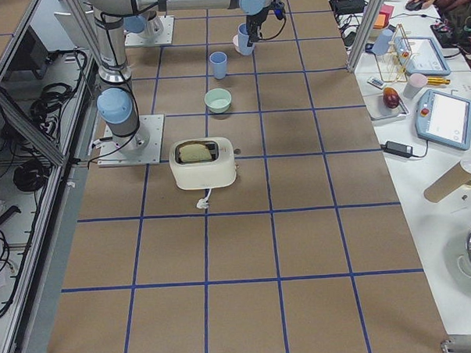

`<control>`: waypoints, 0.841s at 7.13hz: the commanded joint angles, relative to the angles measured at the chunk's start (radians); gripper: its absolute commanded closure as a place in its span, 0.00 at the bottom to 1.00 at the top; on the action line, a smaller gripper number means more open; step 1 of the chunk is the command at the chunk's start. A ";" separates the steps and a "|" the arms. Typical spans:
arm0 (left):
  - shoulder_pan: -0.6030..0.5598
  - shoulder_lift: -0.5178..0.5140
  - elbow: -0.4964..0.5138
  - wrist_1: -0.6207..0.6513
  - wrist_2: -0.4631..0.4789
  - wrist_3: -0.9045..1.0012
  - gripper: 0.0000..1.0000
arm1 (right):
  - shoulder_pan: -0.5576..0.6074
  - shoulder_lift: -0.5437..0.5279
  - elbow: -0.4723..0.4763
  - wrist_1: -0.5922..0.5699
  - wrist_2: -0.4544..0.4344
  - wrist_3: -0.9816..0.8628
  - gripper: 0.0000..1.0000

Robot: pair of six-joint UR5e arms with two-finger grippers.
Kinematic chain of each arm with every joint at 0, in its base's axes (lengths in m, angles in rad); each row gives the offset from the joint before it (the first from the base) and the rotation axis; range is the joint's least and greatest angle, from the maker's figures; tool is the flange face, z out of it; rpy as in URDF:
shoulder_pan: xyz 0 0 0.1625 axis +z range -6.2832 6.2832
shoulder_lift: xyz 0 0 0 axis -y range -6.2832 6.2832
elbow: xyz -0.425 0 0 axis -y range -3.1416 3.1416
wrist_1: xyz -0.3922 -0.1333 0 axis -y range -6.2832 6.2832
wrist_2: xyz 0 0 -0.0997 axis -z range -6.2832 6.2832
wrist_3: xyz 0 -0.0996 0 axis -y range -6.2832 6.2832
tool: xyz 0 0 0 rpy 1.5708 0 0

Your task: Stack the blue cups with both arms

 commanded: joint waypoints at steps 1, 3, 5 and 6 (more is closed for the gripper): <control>0.005 -0.010 0.020 -0.010 0.001 -0.001 0.00 | 0.063 -0.013 0.059 -0.011 0.000 0.081 1.00; 0.005 -0.004 0.020 -0.024 0.001 -0.001 0.00 | 0.083 -0.024 0.099 -0.015 0.000 0.082 1.00; 0.005 -0.004 0.017 -0.024 0.001 -0.001 0.00 | 0.117 -0.024 0.133 -0.082 0.000 0.082 1.00; 0.005 -0.003 0.016 -0.025 0.001 -0.001 0.00 | 0.117 -0.024 0.147 -0.084 0.000 0.082 1.00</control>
